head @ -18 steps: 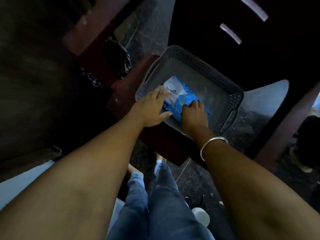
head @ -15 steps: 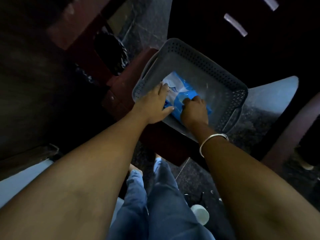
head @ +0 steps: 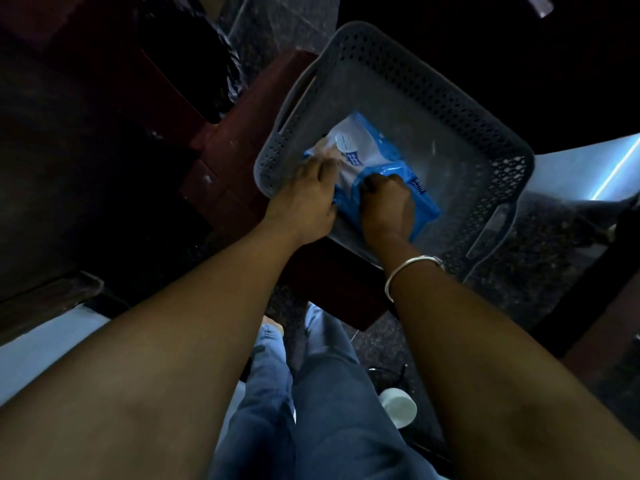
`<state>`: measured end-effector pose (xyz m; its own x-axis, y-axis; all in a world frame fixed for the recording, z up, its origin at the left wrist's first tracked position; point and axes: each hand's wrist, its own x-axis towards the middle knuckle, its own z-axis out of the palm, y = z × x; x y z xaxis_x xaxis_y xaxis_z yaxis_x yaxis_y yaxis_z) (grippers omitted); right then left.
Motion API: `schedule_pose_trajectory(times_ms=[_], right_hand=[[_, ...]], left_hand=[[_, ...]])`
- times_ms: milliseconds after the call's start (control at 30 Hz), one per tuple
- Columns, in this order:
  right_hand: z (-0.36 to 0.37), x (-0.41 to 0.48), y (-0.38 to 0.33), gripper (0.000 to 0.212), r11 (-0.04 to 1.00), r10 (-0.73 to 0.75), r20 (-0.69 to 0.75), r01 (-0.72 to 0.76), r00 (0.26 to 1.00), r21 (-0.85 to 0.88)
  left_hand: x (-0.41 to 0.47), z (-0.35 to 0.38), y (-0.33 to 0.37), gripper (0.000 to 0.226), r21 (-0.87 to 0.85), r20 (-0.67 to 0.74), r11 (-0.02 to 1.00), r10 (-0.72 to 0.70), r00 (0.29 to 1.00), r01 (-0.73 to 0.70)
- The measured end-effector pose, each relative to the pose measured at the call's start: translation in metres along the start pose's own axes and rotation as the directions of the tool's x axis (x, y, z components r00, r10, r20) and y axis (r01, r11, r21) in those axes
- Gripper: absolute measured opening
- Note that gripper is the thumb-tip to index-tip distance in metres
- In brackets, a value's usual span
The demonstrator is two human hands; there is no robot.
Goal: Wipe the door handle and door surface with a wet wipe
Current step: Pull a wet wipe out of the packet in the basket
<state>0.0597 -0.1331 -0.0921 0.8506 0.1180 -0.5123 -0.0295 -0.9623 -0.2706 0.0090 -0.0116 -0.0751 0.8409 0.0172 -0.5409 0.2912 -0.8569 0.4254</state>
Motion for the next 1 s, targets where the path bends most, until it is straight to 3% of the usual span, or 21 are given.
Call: schedule_pose_trajectory(times_ms=[133,300,467,567,733,1000], right_hand=[[0.002,0.002,-0.001,0.025,1.0,-0.001,-0.034,0.002,0.999,0.003],[-0.001,-0.007,0.0,0.022,0.963,0.144,-0.095,-0.117,0.985,0.241],[-0.014,-0.012,0.002,0.019,0.888,0.256,-0.052,-0.214,0.965,0.406],[-0.022,-0.019,0.0,0.017,0.876,0.239,-0.01,-0.211,0.971,0.435],[-0.027,-0.031,-0.002,0.026,0.917,0.175,-0.043,-0.147,0.984,0.372],[-0.023,-0.032,0.008,0.019,0.865,0.237,-0.104,-0.161,0.966,0.476]], left_hand=[[0.0,0.001,0.0,0.069,-0.004,-0.021,1.0,0.013,1.0,-0.013],[-0.003,-0.007,0.002,0.073,-0.042,-0.004,0.999,0.003,1.0,-0.003],[-0.01,-0.02,0.003,0.074,-0.017,0.127,1.0,-0.019,0.992,0.022],[-0.018,-0.029,0.006,0.079,0.046,0.23,0.998,-0.049,0.972,0.039],[-0.021,-0.035,0.006,0.083,0.135,0.276,0.991,-0.06,0.959,0.023],[-0.026,-0.015,0.004,0.085,0.315,0.34,0.946,-0.034,0.94,-0.08]])
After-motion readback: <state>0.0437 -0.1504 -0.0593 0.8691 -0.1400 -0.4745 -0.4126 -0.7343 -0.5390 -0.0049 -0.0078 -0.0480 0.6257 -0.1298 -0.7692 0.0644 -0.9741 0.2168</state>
